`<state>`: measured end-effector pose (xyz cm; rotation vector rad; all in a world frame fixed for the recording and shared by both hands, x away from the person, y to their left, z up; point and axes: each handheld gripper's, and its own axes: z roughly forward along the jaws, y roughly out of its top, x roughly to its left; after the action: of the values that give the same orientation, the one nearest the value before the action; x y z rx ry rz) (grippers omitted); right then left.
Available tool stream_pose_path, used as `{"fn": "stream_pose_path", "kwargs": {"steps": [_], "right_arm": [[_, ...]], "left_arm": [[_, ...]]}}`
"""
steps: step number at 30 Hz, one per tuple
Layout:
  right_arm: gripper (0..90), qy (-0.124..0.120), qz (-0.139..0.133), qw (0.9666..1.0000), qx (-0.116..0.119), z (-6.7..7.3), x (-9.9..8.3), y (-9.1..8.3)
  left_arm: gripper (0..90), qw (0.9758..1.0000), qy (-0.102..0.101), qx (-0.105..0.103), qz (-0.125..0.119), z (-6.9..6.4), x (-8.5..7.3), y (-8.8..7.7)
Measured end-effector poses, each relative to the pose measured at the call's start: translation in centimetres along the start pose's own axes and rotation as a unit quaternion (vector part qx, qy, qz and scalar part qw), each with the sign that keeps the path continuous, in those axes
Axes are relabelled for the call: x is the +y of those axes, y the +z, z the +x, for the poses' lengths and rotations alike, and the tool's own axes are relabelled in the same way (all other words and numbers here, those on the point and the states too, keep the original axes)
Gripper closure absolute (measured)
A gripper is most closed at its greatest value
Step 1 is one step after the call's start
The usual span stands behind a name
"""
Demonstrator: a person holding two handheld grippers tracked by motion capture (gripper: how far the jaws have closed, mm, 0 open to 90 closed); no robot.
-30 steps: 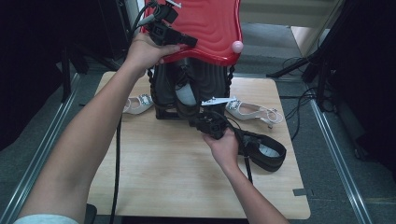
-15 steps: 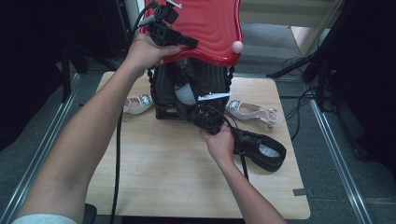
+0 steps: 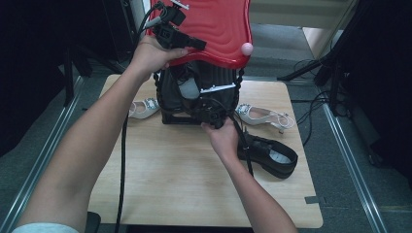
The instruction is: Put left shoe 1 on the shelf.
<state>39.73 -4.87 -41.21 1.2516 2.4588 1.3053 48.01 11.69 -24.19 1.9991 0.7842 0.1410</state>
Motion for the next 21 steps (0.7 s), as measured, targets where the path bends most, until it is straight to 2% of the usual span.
{"fn": "stream_pose_path", "kwargs": {"steps": [7, 10, 12, 18, 21], "right_arm": [[90.0, 0.003, -0.005, 1.0, -0.001, 0.3, 1.4, 0.9], [90.0, 0.012, -0.005, 0.9998, 0.013, 0.3, 1.7, 1.3], [90.0, 0.0, -0.001, 1.0, 0.0, 0.5, 1.8, 1.7], [90.0, -0.004, 0.0, 1.0, -0.006, 0.8, 2.7, 2.2], [90.0, 0.005, -0.005, 1.0, -0.001, 0.7, 3.0, 2.5]], "left_arm": [[90.0, 1.0, -0.005, -0.001, -0.003, 0.0, -0.1, 0.0], [90.0, 1.0, -0.006, -0.002, -0.003, 0.1, -0.1, -0.1], [90.0, 1.0, -0.006, -0.002, -0.003, 0.1, -0.1, -0.1], [90.0, 1.0, -0.006, 0.001, -0.006, 0.0, -0.2, -0.1], [89.9, 1.0, -0.008, 0.001, -0.006, 0.0, -0.2, -0.1]]}}
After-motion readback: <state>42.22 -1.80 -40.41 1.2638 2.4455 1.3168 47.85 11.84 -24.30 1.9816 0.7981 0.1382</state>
